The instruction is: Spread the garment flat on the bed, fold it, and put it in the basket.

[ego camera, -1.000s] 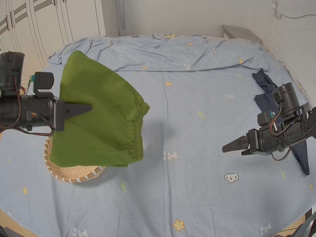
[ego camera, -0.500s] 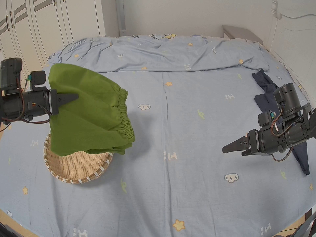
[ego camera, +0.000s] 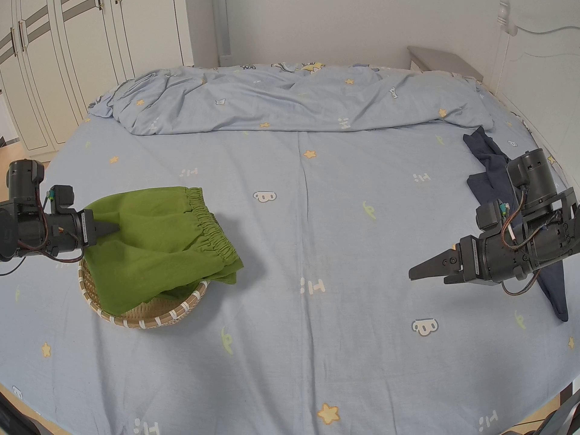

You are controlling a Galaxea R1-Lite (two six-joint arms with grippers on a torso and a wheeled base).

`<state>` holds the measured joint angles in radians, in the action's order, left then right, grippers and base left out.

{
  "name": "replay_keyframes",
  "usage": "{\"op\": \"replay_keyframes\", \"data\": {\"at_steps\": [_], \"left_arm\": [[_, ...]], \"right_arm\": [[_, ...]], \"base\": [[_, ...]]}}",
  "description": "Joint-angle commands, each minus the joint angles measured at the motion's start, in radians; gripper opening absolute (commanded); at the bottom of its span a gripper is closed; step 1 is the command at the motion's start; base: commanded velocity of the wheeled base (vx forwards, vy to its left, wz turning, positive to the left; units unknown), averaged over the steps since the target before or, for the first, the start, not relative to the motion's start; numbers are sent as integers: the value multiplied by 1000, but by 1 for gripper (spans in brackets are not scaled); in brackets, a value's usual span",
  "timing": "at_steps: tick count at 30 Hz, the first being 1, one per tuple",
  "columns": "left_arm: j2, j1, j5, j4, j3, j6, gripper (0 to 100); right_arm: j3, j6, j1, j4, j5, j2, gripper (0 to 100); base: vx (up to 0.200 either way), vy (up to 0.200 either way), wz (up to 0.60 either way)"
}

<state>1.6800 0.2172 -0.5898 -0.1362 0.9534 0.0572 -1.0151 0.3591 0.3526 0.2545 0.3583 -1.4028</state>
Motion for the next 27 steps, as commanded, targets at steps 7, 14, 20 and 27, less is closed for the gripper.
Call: {"op": "replay_keyframes", "data": {"at_steps": [7, 14, 20, 27], "left_arm": [[127, 25, 33, 67, 4, -5, 0], [254, 25, 130, 153, 73, -10, 0], [299, 25, 163, 153, 77, -17, 0], [336, 17, 254, 156, 71, -68, 0]], "right_arm": [[3, 1, 11, 2, 1, 5, 100], [3, 1, 11, 2, 1, 2, 100], [9, 0, 11, 0, 1, 1, 100], [10, 1, 20, 0, 1, 1, 100]], "base": [[0, 0, 0], [0, 0, 0], [0, 0, 0], [0, 0, 0]]}}
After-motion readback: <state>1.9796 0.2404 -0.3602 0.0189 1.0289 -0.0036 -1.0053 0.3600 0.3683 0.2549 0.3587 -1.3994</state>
